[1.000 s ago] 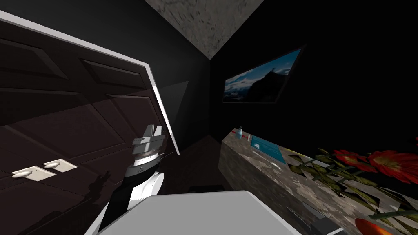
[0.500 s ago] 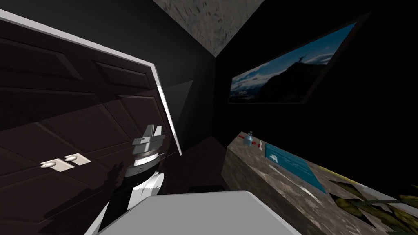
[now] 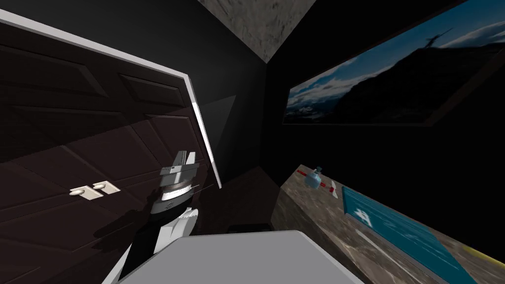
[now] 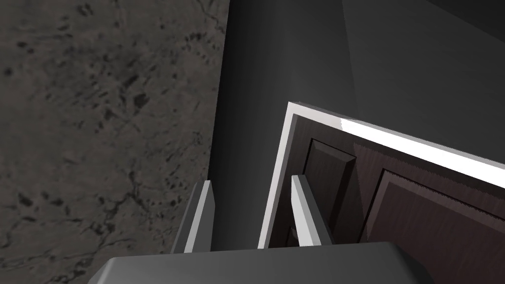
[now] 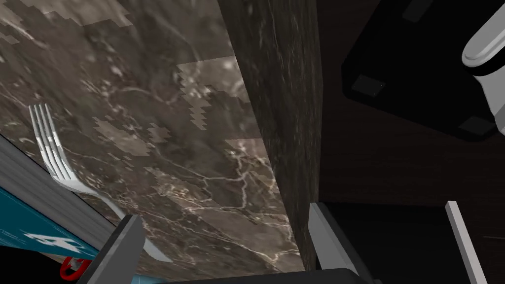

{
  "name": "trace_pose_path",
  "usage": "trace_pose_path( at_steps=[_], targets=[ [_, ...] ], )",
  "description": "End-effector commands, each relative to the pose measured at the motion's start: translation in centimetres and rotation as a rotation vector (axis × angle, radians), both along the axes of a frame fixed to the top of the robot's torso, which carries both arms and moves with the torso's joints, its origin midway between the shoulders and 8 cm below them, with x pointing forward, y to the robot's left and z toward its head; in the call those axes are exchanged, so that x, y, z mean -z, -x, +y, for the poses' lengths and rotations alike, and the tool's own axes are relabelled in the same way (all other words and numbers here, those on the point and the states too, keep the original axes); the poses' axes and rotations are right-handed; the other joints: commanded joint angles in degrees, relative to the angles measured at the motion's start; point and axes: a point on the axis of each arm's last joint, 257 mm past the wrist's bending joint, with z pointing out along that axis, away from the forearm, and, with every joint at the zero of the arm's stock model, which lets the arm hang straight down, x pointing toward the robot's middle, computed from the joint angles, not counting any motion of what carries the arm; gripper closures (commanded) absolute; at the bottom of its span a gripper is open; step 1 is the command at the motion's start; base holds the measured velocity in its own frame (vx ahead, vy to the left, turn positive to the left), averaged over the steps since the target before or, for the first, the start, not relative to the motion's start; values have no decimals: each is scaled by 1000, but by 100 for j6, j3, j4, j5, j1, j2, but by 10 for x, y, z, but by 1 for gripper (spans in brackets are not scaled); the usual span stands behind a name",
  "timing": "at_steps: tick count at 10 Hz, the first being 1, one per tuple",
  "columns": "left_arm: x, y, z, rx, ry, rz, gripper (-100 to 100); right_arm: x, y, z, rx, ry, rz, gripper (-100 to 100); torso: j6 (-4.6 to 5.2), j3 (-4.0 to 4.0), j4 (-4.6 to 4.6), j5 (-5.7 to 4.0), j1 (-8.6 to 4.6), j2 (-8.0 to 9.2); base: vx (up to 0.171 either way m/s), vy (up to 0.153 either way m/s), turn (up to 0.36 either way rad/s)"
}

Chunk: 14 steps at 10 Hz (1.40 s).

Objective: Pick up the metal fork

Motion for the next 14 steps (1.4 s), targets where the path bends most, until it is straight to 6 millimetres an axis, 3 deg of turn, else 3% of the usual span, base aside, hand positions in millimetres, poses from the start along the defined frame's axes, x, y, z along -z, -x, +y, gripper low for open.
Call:
trace_pose_path(
  at_steps=[1,2,4,5,6,7,8,11,12,13,14],
  targets=[
    [0,0,0,0,0,0,0,1,21,-13,-3,32,63,-100,0,0,0,0,0,0,148,-35,190],
    [0,0,0,0,0,0,0,0,43,-25,-4,64,130,-100,-2,-2,-1,0,-2,-3,198,-74,277],
    [0,0,0,0,0,0,0,-1,68,-38,1,98,199,-100,-2,-12,-5,-6,-20,-19,177,-74,233],
    [0,0,0,0,0,0,0,-2,77,-42,4,109,222,-100,-3,-11,-5,-4,-12,-18,165,-64,164],
    [0,0,0,0,0,0,0,-1,68,-42,3,102,203,-100,1,-9,-4,-3,-9,-14,69,-35,27],
    [0,0,0,0,0,0,0,-1,70,-43,3,104,206,0,4,7,3,0,6,15,14,-7,1],
    [0,0,0,0,0,0,0,7,73,-42,11,103,204,-100,5,21,9,3,17,38,6,-16,44],
    [0,0,0,0,0,0,0,22,78,-39,25,99,202,-100,6,34,15,2,15,58,-5,-23,55],
    [0,0,0,0,0,0,0,19,76,-40,22,100,202,-100,6,36,16,-3,9,60,-2,-11,10],
    [0,0,0,0,0,0,0,19,77,-40,22,99,202,100,6,37,17,-8,2,61,0,0,0],
    [0,0,0,0,0,0,0,19,76,-40,22,99,202,100,6,37,17,-8,2,61,0,0,0]
  ],
)
